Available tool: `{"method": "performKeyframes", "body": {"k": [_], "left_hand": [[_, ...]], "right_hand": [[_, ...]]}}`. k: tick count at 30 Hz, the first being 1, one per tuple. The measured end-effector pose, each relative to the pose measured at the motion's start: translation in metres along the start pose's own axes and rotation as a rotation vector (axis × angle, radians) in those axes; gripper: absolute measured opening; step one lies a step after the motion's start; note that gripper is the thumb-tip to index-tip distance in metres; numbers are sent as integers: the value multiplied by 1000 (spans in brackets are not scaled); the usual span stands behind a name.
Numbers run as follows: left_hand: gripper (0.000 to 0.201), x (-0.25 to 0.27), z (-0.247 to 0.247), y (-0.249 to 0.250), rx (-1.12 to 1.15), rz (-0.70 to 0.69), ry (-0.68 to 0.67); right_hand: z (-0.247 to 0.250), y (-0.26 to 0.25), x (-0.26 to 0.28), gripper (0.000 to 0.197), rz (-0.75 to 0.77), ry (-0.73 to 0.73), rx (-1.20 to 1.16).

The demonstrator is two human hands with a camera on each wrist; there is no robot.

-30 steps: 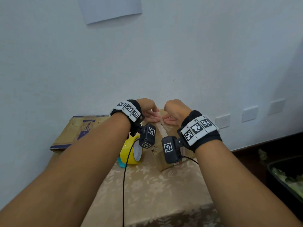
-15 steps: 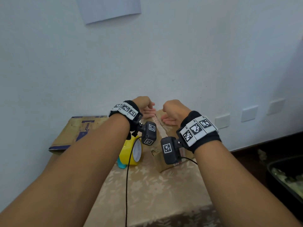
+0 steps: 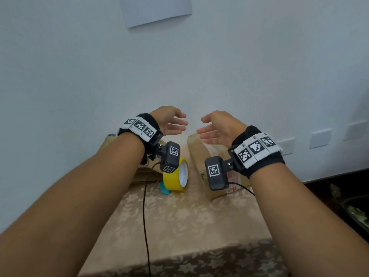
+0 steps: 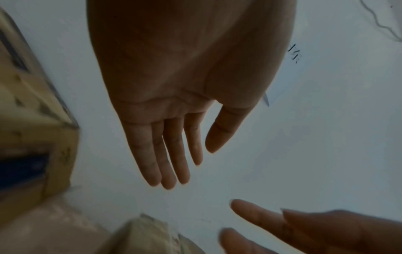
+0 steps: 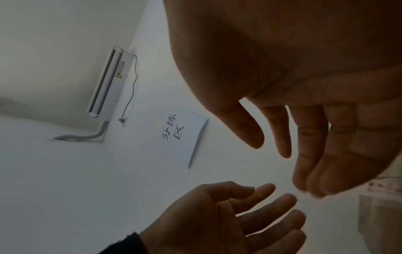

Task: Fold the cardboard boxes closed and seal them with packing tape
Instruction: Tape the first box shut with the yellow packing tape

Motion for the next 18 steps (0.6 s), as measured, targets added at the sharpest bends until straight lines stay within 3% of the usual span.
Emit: {"method": "performKeyframes", "body": {"k": [10, 18], "left_hand": [[13, 56, 43, -52, -408, 165, -38], [18, 68, 43, -77, -481, 218, -111]], "right_hand": [[-57, 11, 17, 49, -41, -127, 305], [-76, 17, 14, 60, -16, -90, 447]]}}
Point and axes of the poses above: each hand's wrist, its own x-axis away from the middle knuckle, its own z-axis out of the back of the hand, y = z × x, the point moved 2 cm from there along -x, towards the middle knuckle, and after that the axes turned 2 degrees about -x, right-handed, at the moved point
